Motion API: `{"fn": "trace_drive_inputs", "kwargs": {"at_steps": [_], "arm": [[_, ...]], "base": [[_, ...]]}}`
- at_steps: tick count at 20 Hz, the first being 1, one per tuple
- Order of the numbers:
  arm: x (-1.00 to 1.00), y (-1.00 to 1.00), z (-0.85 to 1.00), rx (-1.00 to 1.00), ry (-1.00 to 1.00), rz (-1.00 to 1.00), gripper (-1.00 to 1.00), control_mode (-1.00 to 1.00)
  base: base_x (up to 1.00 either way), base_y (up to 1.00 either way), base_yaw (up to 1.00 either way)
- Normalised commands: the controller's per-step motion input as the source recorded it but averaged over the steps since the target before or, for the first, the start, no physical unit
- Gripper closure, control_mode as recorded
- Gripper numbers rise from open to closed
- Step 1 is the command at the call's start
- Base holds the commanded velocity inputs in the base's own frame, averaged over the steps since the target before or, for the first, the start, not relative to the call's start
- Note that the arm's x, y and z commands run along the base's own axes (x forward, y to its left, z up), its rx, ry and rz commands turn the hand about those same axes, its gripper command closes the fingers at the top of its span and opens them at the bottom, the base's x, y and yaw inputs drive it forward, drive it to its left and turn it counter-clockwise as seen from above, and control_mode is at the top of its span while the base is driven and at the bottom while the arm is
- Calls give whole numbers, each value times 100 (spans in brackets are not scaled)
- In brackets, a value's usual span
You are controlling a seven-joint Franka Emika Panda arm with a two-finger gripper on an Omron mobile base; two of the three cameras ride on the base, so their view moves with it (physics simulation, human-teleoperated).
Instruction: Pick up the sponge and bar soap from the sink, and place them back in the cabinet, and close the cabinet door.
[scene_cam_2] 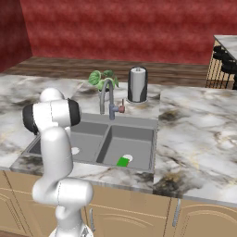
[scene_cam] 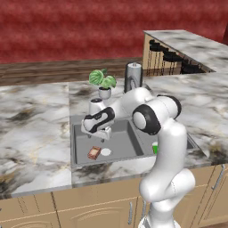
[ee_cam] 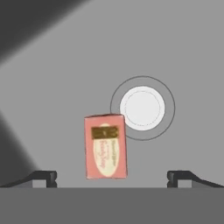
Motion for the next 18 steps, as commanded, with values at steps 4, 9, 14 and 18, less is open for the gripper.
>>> {"fn": "trace_drive_inputs", "kwargs": {"at_steps": [4,9,14,18], "arm": [[0,0,-26,0,0,0,-100,-100],[0,0,-24,0,0,0,-100,-100],[0,0,-24,0,0,0,-100,-100],[0,0,-21,0,0,0,-100,-100]], "base": [[0,0,0],[0,0,0],[0,0,0],[0,0,0]]}}
